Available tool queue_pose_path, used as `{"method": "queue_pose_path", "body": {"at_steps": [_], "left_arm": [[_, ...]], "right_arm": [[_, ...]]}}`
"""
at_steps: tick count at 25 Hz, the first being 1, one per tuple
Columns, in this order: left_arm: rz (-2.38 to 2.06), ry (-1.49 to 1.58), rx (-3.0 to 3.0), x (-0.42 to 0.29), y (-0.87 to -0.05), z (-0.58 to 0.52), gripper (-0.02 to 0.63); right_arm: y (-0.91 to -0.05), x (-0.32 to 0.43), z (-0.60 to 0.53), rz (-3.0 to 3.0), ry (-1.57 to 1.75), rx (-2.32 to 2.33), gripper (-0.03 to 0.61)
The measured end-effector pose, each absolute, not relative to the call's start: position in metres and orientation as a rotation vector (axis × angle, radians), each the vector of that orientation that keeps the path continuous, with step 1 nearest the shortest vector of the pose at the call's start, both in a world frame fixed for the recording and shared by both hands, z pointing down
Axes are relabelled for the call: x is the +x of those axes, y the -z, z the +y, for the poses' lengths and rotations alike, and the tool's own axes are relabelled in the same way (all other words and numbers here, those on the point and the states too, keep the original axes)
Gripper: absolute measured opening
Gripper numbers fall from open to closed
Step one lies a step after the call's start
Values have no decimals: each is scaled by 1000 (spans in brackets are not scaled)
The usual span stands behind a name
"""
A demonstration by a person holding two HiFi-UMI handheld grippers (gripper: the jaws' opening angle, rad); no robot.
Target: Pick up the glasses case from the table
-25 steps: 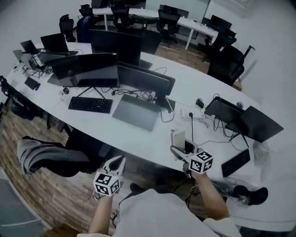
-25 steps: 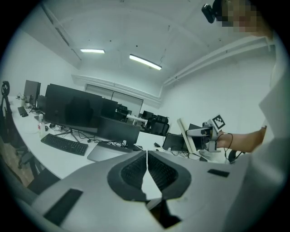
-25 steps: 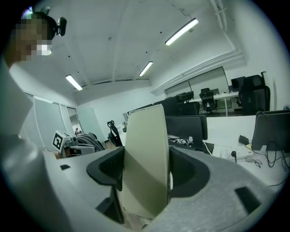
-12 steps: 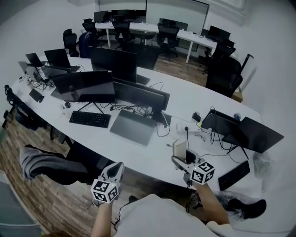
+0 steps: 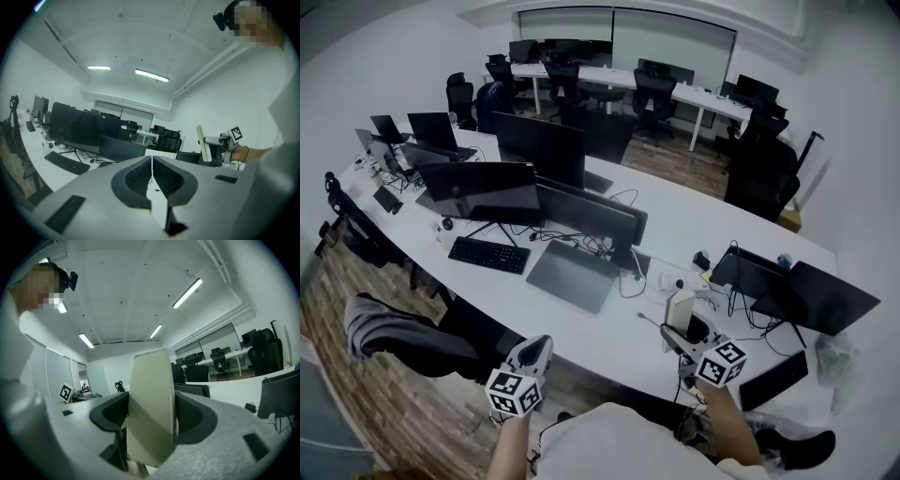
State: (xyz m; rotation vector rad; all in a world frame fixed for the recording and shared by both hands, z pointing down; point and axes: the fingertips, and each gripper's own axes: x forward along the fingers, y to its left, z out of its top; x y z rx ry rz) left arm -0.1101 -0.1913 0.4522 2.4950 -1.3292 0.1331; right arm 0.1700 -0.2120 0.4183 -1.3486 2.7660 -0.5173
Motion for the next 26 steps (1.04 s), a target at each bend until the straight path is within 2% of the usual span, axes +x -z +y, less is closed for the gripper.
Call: {"method": "queue_pose_path", "body": {"at_steps": [26], "left_arm": [[-1349, -144, 2484, -110, -458, -196, 11]], "right_arm": [[-423, 174, -218, 2732, 530, -1323, 305]]}}
